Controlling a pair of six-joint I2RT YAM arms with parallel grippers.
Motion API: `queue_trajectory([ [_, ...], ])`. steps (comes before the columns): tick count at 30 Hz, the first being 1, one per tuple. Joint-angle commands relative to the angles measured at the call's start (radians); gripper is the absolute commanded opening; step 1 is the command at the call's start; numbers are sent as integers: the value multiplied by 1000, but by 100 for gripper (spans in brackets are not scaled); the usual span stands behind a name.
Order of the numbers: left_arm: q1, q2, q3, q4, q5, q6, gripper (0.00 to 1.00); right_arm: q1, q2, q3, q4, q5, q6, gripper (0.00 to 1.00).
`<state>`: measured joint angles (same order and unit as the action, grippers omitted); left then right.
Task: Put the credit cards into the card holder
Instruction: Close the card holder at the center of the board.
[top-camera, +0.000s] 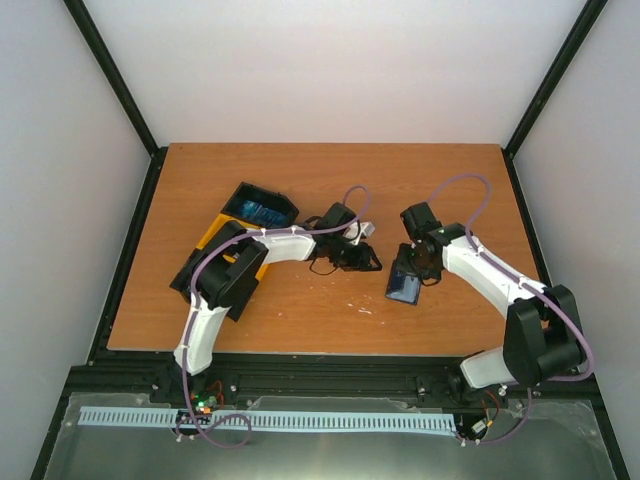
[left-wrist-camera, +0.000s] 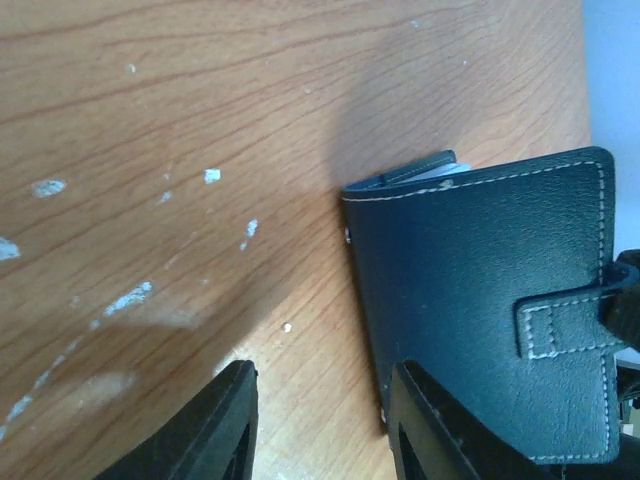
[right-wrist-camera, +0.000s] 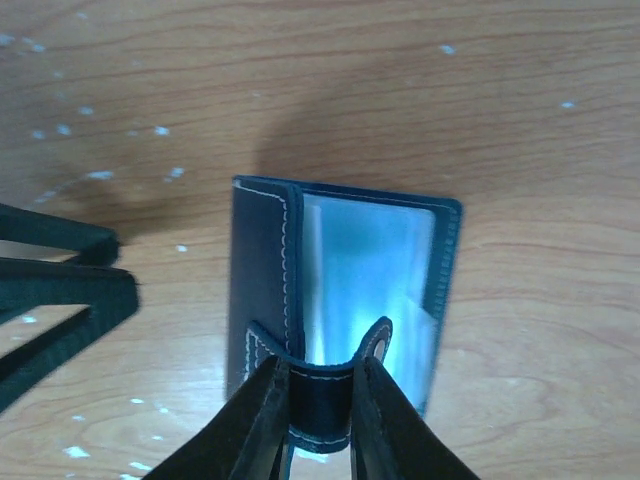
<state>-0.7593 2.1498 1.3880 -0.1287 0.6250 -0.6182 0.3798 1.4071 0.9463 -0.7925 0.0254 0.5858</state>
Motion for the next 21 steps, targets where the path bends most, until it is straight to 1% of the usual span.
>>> queue_trajectory([
  [1, -6, 16, 45, -12, 12, -17, 38, -11, 20, 11, -90, 131, -39, 19],
  [6, -6, 29, 59, -18, 15, -18, 40, -12, 64, 0, -108, 200, -68, 24],
  [9, -6, 37, 66, -16, 20, -24, 42, -15, 82, -9, -92, 218, -76, 27],
  [15, -8, 60, 81, -15, 43, -32, 43, -19, 131, -28, -48, 201, -92, 29],
  [21, -11, 79, 91, -21, 62, -37, 46, -23, 154, -65, 8, 149, -98, 31],
])
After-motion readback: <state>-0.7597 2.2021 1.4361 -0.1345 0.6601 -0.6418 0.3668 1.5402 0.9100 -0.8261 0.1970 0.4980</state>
